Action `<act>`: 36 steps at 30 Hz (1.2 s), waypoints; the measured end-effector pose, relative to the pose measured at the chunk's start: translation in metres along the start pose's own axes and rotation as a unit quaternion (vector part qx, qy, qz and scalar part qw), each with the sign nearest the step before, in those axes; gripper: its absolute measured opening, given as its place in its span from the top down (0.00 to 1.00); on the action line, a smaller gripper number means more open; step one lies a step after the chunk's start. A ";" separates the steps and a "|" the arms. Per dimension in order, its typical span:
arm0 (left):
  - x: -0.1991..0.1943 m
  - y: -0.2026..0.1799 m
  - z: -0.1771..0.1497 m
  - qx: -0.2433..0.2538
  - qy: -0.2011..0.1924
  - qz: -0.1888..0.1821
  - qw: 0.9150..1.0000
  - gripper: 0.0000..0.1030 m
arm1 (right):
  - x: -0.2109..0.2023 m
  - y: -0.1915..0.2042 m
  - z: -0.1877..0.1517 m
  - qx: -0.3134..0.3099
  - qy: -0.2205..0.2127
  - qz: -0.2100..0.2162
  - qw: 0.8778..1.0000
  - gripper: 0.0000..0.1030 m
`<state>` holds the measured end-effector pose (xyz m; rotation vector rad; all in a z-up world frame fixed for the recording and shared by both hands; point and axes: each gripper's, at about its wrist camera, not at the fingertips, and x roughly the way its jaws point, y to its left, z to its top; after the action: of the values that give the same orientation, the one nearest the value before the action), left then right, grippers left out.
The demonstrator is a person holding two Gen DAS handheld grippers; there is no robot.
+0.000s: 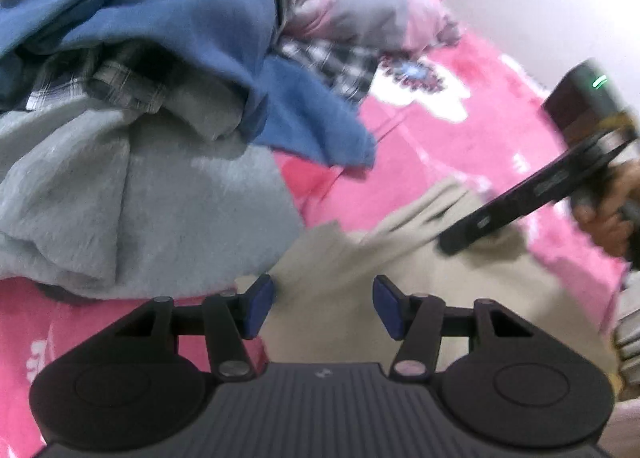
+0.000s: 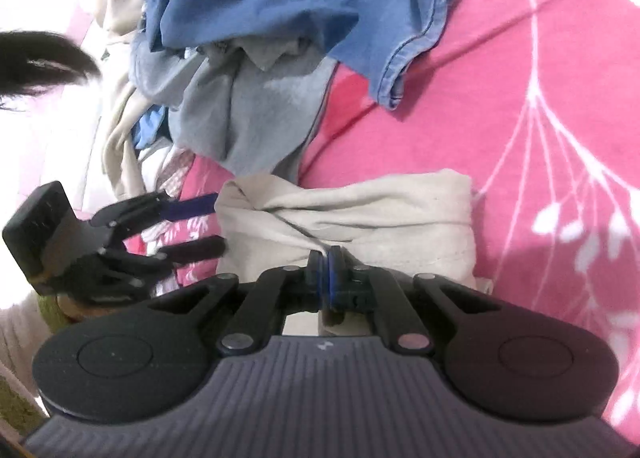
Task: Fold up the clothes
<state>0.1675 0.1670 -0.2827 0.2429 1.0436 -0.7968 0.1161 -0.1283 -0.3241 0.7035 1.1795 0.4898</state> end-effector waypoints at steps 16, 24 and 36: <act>0.007 0.044 -0.024 -0.209 -0.014 -0.007 0.978 0.39 | 0.001 0.024 0.001 -0.103 -0.112 -0.153 0.976 1.00; -0.008 0.053 -0.025 -0.235 -0.026 -0.010 0.972 0.43 | -0.040 0.068 -0.009 -0.160 -0.131 -0.163 0.965 0.96; 0.000 0.055 -0.017 -0.227 -0.018 -0.006 0.974 0.44 | -0.073 -0.012 -0.025 0.083 -0.210 -0.164 0.960 0.92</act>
<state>0.1936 0.2145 -0.3016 -0.1691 1.1632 -0.5511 0.0688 -0.1801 -0.2899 0.6955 0.9145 -0.0413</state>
